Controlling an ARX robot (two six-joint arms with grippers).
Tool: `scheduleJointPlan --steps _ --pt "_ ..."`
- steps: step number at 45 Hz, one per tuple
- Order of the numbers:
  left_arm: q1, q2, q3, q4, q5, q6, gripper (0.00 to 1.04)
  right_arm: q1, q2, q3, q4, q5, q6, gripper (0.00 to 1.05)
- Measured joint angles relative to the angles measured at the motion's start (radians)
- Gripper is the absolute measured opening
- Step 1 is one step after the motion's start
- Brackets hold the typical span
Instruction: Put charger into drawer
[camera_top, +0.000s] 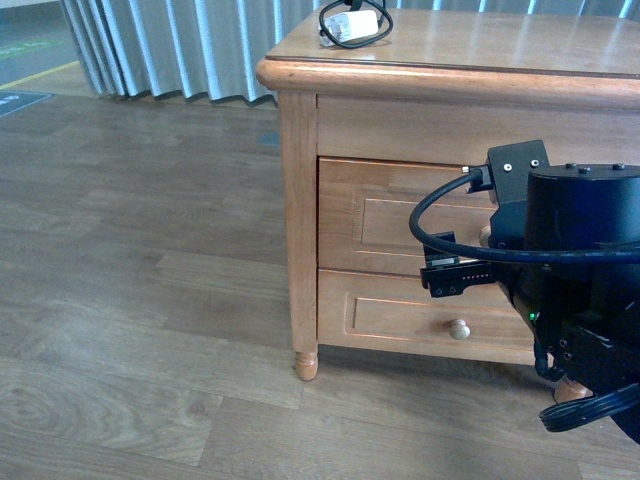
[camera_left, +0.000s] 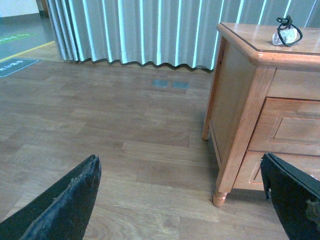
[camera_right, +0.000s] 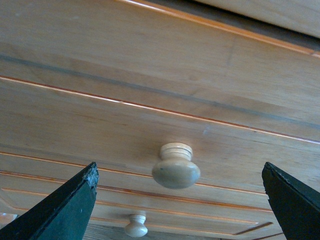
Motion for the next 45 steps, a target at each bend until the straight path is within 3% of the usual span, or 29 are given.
scheduleJointPlan --steps 45 --pt "0.000 0.000 0.000 0.000 0.000 0.000 0.99 0.005 0.062 0.073 0.003 0.023 0.011 0.96"
